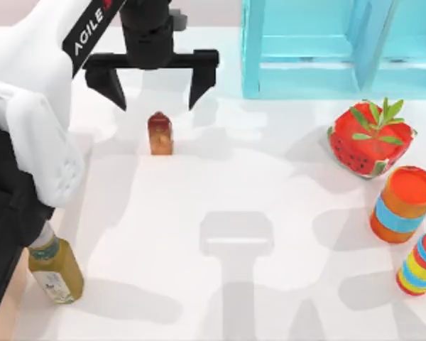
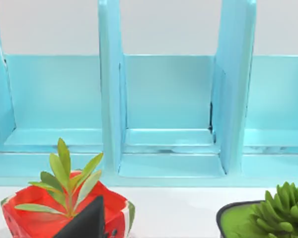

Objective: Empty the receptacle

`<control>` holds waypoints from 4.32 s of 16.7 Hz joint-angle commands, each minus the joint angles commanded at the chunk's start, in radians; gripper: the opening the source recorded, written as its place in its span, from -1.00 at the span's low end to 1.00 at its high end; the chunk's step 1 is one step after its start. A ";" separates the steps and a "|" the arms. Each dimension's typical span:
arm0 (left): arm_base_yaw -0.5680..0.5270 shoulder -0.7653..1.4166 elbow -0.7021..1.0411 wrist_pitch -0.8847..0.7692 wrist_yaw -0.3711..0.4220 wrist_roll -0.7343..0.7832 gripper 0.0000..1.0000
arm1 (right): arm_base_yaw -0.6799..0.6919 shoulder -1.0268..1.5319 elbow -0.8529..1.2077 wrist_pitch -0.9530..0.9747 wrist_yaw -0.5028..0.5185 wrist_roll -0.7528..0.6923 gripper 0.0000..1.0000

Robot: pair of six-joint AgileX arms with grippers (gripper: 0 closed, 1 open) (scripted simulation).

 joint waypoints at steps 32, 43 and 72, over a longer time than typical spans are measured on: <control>0.476 -0.693 -0.983 0.260 -0.008 0.469 1.00 | 0.000 0.000 0.000 0.000 0.000 0.000 1.00; 0.562 -0.811 -1.150 0.325 -0.011 0.559 1.00 | 0.000 0.000 0.000 0.000 0.000 0.000 1.00; 0.570 -0.755 -1.470 0.703 -0.011 0.565 -0.81 | 0.000 0.000 0.000 0.000 0.000 0.000 1.00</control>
